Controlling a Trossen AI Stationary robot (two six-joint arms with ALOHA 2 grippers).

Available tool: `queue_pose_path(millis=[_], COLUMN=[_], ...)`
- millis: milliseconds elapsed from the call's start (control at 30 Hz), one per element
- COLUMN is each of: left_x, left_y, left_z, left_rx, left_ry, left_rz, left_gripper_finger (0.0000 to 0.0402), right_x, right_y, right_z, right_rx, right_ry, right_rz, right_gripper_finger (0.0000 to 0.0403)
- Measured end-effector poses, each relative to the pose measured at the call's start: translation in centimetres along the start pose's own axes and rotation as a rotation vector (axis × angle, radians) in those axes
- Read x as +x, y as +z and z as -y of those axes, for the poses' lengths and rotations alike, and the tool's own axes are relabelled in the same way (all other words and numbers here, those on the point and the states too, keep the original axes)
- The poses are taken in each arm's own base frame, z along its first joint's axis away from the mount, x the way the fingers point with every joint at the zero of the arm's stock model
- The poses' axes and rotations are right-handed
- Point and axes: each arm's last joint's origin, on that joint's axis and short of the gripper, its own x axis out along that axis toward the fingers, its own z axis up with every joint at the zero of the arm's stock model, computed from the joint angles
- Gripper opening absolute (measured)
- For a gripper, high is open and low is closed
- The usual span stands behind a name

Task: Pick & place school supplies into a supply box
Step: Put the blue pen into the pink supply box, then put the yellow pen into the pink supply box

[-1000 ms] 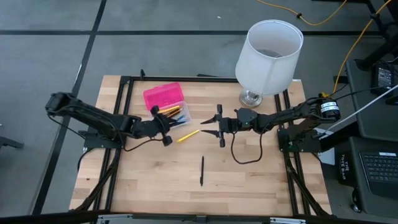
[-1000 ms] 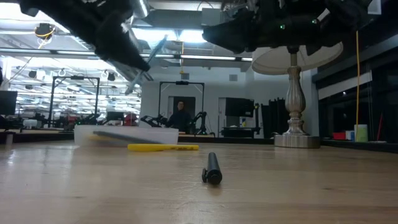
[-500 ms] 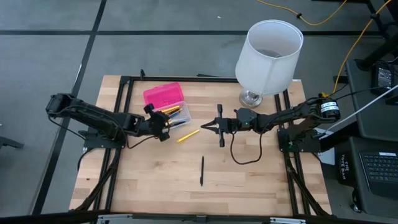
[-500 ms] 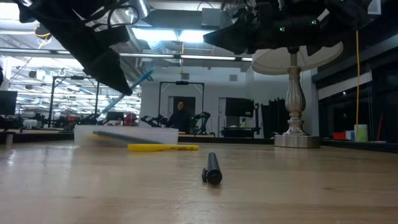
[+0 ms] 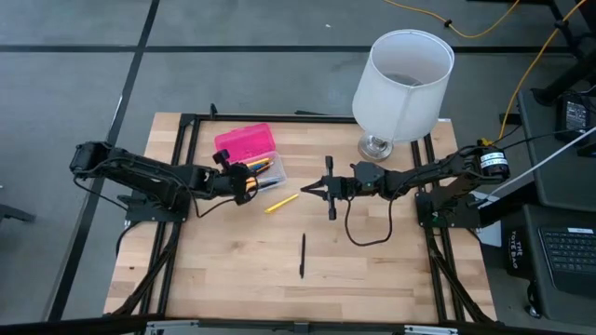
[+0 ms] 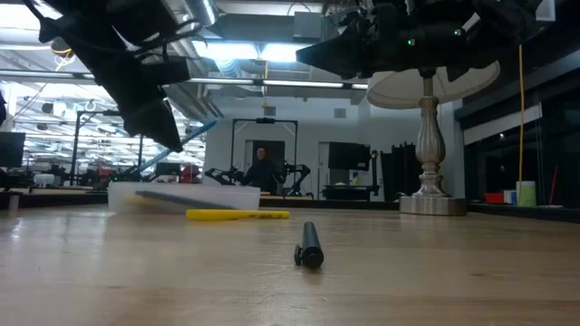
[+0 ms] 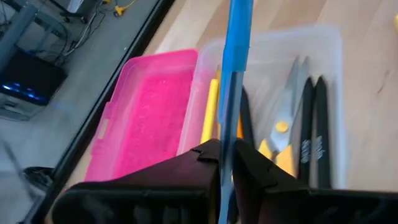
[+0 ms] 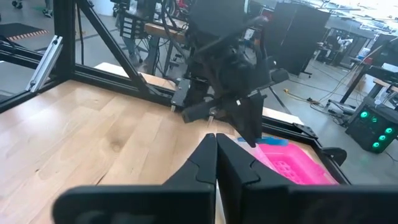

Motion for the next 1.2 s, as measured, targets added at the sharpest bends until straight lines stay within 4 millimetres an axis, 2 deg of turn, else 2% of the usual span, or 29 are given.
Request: queue_pose_path(millis=[267,433,700,967,1200], left_x=[1.8,3.1,4.6,4.8,3.8], left_y=[-0.3,-0.6,-0.9,-0.9,-0.3], left_z=[0.1,0.0,0.5,0.6,0.3], left_rx=[0.143,0.155,0.161,0.165,0.141], left_ry=[0.039,0.065,0.08,0.071,0.051], left_rz=[-0.077,-0.131,-0.17,-0.168,-0.115], left_gripper_finger=[0.0012,0.0015,0.0045,0.0063,0.0076], right_x=[0.0,0.0,0.0,0.0,0.0], right_y=[0.0,0.0,0.0,0.0,-0.2], right_z=[0.0,0.0,0.0,0.0,0.0], right_rx=[0.003,0.003,0.003,0.003,0.004], right_ry=[0.0,-0.001,-0.001,0.001,0.005], right_rz=[0.002,0.005,0.005,-0.003,-0.017], right_gripper_finger=[0.0012,0.0004,0.0018,0.0005,0.0031])
